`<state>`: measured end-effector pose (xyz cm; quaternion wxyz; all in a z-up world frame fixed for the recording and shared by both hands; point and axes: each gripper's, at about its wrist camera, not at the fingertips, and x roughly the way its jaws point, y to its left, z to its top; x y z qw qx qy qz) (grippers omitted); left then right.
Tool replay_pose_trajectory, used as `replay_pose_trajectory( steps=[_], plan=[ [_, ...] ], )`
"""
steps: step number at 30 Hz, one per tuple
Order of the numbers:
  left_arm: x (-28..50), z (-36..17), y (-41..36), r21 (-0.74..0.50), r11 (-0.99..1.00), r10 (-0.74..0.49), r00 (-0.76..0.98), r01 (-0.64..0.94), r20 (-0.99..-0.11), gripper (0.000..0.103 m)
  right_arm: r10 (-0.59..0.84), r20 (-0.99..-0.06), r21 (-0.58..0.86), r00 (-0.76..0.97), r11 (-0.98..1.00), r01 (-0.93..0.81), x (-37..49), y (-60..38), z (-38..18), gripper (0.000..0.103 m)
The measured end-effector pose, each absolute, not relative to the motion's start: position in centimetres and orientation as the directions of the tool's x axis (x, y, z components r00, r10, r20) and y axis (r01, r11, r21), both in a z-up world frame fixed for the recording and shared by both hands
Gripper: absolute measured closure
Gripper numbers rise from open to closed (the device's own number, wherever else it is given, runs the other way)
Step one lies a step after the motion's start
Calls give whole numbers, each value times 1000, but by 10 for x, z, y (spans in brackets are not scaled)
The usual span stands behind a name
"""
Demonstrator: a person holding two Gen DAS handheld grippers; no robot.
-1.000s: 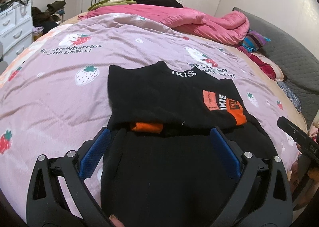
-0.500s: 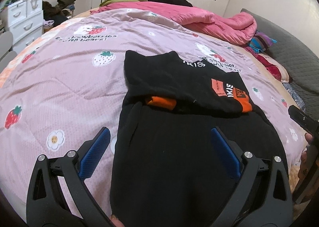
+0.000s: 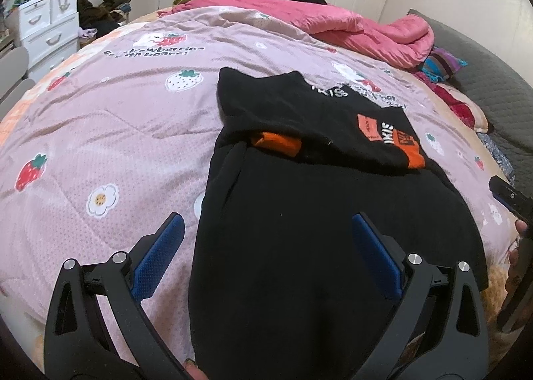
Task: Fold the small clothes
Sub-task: 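Move both tools back toward the shirt hem, then grasp the shirt hem with the right tool while the left tool grasps it too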
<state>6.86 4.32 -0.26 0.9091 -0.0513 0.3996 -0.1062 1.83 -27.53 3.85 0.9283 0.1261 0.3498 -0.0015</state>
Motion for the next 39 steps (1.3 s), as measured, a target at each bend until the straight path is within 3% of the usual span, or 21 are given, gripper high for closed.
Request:
replay_pose_trajectory(
  steps=[16, 31, 37, 39],
  plan=[
    [39, -29, 63, -128, 986, -165, 605, 104, -779, 9, 88, -700, 226, 709, 969, 102, -2, -289, 16, 4],
    [14, -39, 78, -245, 959, -281, 548, 139, -788, 10, 90, -705, 223, 703, 970, 100, -19, -295, 15, 4],
    [1, -45, 76, -302, 938, -346, 505, 170, -791, 33, 91, -704, 227, 705, 969, 102, -27, -298, 17, 4],
    [-3, -50, 75, -308, 936, -352, 486, 170, -800, 36, 92, -704, 226, 704, 969, 98, -29, -298, 17, 4]
  ],
)
